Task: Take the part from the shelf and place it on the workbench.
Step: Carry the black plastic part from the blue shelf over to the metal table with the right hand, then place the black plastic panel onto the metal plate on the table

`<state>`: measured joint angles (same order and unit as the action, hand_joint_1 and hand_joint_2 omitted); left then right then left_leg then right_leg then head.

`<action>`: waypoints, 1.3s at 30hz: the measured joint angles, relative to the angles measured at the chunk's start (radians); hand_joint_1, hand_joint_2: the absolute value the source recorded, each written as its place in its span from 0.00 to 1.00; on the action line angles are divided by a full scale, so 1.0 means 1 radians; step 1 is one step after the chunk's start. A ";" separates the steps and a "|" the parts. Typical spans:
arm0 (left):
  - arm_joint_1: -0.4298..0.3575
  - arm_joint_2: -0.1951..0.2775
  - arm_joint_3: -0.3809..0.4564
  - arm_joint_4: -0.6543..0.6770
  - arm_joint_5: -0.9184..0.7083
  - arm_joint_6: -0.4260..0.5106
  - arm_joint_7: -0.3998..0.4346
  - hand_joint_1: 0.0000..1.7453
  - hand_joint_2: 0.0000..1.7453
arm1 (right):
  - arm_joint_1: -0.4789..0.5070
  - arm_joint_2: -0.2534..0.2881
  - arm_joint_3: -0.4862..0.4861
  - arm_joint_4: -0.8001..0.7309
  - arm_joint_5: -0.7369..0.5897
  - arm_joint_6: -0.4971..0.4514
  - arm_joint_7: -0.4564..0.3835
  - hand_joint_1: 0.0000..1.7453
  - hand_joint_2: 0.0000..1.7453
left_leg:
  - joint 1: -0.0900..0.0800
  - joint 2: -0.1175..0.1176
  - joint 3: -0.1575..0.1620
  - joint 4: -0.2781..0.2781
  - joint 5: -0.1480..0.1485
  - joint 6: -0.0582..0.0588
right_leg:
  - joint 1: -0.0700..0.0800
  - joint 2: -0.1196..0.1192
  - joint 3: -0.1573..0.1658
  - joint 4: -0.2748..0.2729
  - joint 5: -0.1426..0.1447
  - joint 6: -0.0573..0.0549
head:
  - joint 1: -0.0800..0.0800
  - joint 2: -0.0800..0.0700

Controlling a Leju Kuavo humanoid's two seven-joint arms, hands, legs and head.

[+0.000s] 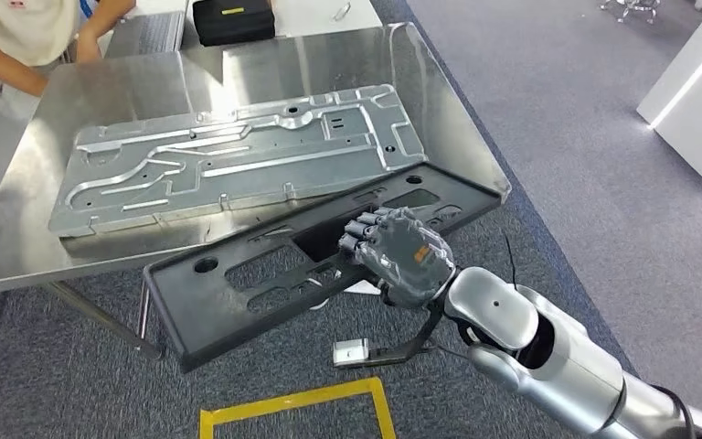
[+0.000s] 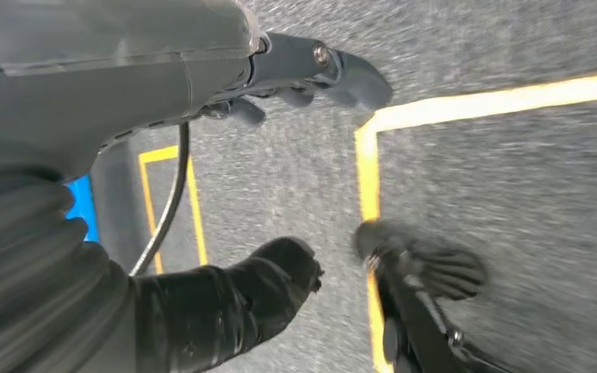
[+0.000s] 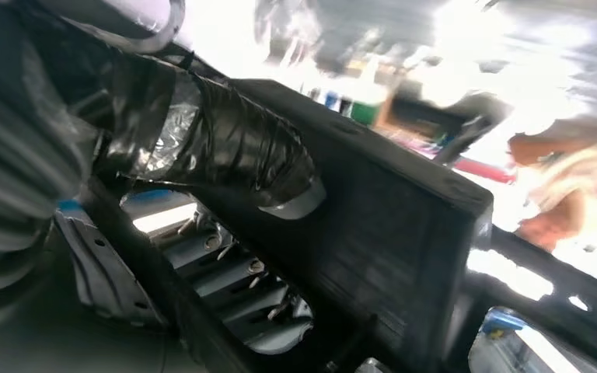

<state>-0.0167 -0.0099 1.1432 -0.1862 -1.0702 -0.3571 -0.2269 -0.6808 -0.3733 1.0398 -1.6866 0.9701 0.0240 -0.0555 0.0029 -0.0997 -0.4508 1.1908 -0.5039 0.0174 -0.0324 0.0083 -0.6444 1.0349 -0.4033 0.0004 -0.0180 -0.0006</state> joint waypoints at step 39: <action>-0.010 0.011 0.039 0.000 0.005 -0.001 0.018 0.00 1.00 | -0.802 -0.107 0.019 0.279 -0.233 0.313 0.013 1.00 1.00 | 0.011 0.096 -0.258 -0.072 0.079 -0.018 | 0.009 -0.009 0.135 -0.020 -0.103 -0.016 | -0.013 0.000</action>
<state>-0.0265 0.0012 1.1826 -0.1865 -1.0654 -0.3581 -0.2087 -1.4825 -0.4803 1.0589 -1.4076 0.7374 0.3368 -0.0422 0.0135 -0.0036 -0.7089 1.1190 -0.4249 -0.0009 -0.0230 -0.0004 -0.5090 1.0144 -0.5065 -0.0157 -0.0311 -0.0004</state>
